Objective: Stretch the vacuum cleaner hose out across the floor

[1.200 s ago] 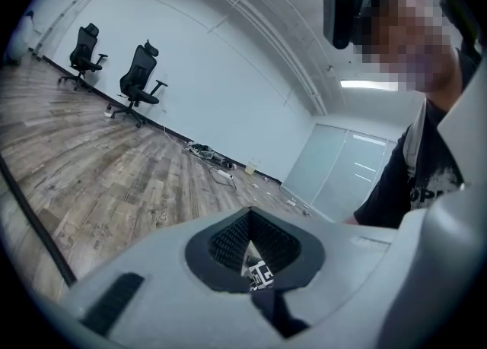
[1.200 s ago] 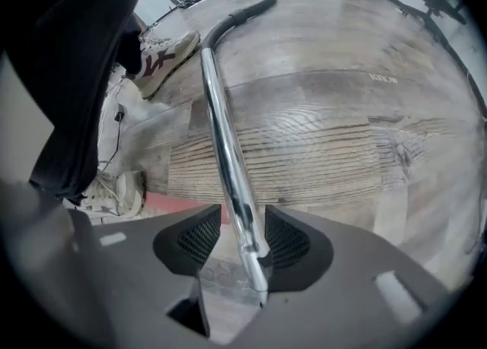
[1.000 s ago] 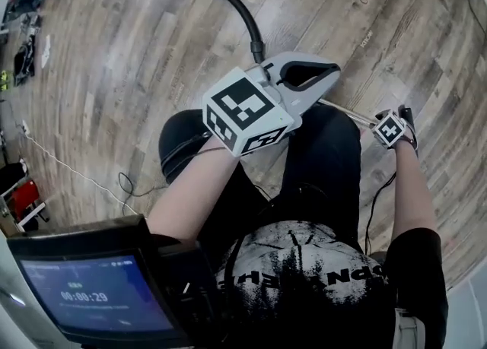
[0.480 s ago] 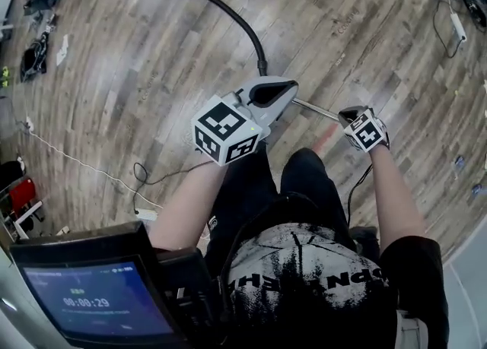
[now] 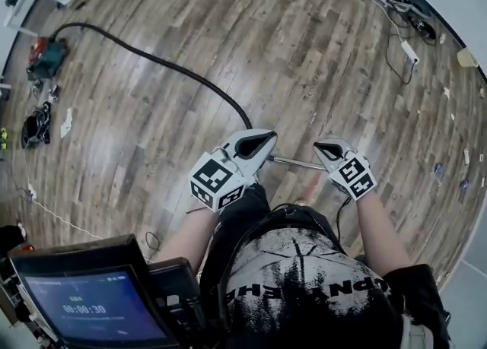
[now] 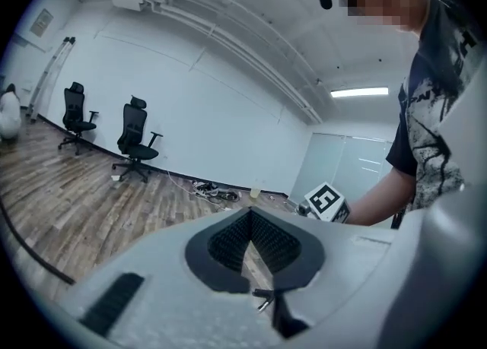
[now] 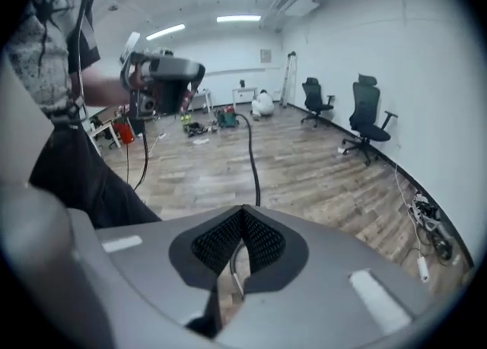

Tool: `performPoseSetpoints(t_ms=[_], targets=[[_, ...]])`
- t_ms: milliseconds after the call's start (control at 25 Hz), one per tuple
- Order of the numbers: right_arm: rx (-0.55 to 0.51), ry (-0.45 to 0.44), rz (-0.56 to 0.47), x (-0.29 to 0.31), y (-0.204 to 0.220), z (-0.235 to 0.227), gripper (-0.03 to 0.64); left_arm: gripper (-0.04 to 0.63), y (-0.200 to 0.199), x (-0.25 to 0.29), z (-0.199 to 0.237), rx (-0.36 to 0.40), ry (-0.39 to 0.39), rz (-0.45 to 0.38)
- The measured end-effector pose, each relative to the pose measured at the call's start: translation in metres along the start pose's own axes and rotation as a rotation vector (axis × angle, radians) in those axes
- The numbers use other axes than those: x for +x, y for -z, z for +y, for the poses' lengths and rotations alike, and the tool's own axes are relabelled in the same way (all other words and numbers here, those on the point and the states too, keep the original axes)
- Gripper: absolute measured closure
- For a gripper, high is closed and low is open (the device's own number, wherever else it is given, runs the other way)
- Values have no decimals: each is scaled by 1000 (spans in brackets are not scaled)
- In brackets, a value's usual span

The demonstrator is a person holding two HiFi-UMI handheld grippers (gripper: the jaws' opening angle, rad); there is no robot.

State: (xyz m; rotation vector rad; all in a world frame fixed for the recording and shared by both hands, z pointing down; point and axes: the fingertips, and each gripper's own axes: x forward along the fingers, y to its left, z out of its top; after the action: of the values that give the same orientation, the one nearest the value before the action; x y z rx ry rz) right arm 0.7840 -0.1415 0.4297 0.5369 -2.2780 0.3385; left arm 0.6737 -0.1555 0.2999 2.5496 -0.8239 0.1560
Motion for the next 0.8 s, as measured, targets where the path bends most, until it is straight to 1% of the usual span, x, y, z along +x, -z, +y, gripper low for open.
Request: performPoseSetpoints(t_ms=[80,200,240,360,440,520,640,800], targets=[[13,32,-110,-14,-31,1,612,595,-9,1,-6,63,25,-7],[9,79,-276,-35,-66,4,612,595,-19,5,-13,161,50,-21],[3,96,-313,-40,-77,3,612,595,-23,5,-12,188,53,-25],[-8,141,-375,-50,-103,6,611,595,-38,-6,-6,245,44,-33],[1,154,-422,-57,-123,6,612,595,-50,-17,-4,261,34,-48],[-4,145,-464,-67,-140,5,611,595,-60,-25,-6,273,25,-64],[-61,101,-524,-81,-161,11,611,595,-66,-35,-11,278,-7,-95],[-134,48,-630,-113,-192,24,611,595,-76,-46,-23,274,-61,-133]])
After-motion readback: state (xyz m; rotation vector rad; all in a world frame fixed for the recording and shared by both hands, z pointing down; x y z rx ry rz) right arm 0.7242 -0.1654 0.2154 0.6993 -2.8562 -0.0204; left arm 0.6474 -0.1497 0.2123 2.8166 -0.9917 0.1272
